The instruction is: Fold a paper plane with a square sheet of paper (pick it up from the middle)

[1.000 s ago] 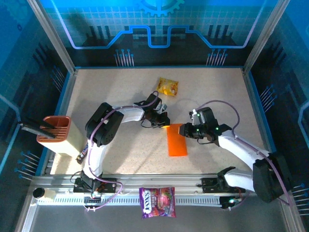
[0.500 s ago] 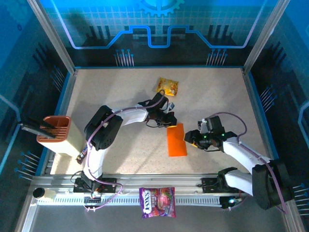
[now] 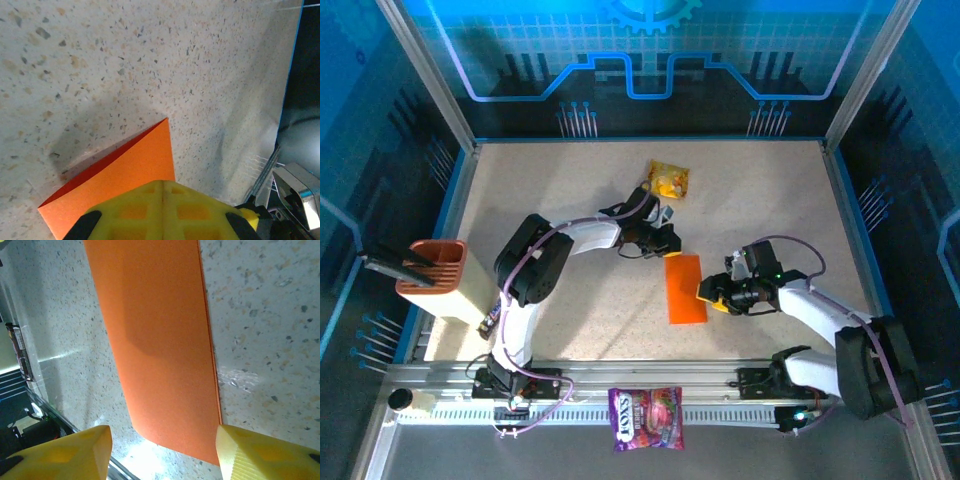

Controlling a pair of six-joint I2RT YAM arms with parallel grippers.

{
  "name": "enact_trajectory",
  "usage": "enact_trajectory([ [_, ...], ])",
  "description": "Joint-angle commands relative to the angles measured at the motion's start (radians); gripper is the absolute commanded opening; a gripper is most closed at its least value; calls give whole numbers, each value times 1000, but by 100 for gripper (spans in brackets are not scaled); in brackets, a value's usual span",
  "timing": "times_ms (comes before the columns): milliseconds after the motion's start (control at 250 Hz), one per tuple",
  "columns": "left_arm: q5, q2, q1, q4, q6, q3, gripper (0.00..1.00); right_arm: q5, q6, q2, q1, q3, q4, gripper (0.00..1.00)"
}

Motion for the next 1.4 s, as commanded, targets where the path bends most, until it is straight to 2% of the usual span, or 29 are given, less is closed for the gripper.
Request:
enact_trajectory([
  [0,39,37,-11,22,-26,-11,6,-43,-12,23,-14,2,-17,61],
  [292,-22,67,-12,-11,0,-33,5,-73,-23,34,-3,7,-22,65],
  [467,-31,76,-2,53,-17,-109,5,-100,-32,89,11,19,-41,64],
  [627,-27,67,3,92,-28,-153,5,-108,-29,138,25,19,-14,59],
  [867,-23,66,4,80,-12,-137,5,-101,-24,90,25,46,-17,52],
  [1039,-17,64,4,63,2,-114,5,-108,-22,89,3,59,3,40],
  [1195,-14,54,4,53,11,-94,6,-218,-34,176,-35,85,96,39],
  [1235,-11,55,4,48,11,-85,6,-244,-49,211,-40,101,101,34],
  [1394,-13,55,4,26,22,-66,6,-251,-106,280,-83,142,80,31],
])
